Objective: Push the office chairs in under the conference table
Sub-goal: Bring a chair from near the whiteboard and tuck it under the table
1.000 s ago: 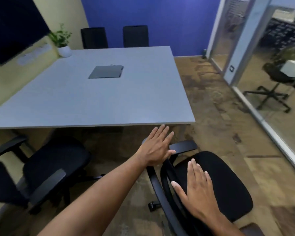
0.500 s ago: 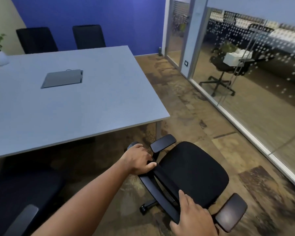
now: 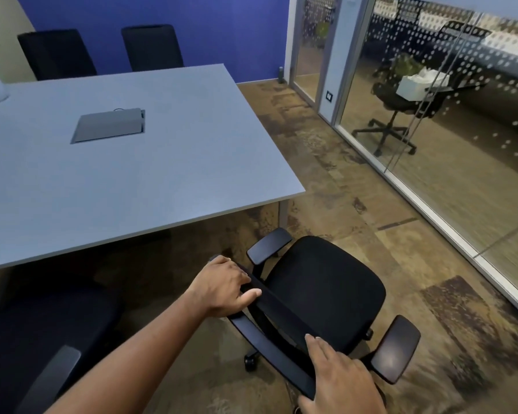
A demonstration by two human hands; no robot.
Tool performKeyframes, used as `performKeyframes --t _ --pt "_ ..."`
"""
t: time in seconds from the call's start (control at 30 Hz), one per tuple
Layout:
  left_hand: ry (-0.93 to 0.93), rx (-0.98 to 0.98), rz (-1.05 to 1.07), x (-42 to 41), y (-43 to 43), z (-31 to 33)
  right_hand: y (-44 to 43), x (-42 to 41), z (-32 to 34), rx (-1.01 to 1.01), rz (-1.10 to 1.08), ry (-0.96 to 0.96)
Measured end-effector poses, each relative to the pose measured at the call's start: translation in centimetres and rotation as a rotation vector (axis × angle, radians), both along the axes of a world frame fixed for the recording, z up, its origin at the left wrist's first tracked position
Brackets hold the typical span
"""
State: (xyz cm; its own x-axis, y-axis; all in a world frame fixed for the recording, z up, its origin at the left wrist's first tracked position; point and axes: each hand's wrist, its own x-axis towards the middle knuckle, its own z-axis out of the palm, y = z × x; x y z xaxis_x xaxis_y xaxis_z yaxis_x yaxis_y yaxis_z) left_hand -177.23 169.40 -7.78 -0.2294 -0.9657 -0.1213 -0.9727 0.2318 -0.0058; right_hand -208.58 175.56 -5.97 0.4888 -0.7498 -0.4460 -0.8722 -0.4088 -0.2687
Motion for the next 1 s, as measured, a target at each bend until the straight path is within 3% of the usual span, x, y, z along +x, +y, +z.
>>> performKeyframes --t 0.47,1.0 --pt "0.010 0.010 0.178 7.2 7.0 0.4 0.0 5.8 -0.3 -0.008 0.197 0.005" --pt "0.081 -0.049 0.561 12.9 15.3 1.1 -2.5 13.6 0.0 0.001 0.519 -0.003"
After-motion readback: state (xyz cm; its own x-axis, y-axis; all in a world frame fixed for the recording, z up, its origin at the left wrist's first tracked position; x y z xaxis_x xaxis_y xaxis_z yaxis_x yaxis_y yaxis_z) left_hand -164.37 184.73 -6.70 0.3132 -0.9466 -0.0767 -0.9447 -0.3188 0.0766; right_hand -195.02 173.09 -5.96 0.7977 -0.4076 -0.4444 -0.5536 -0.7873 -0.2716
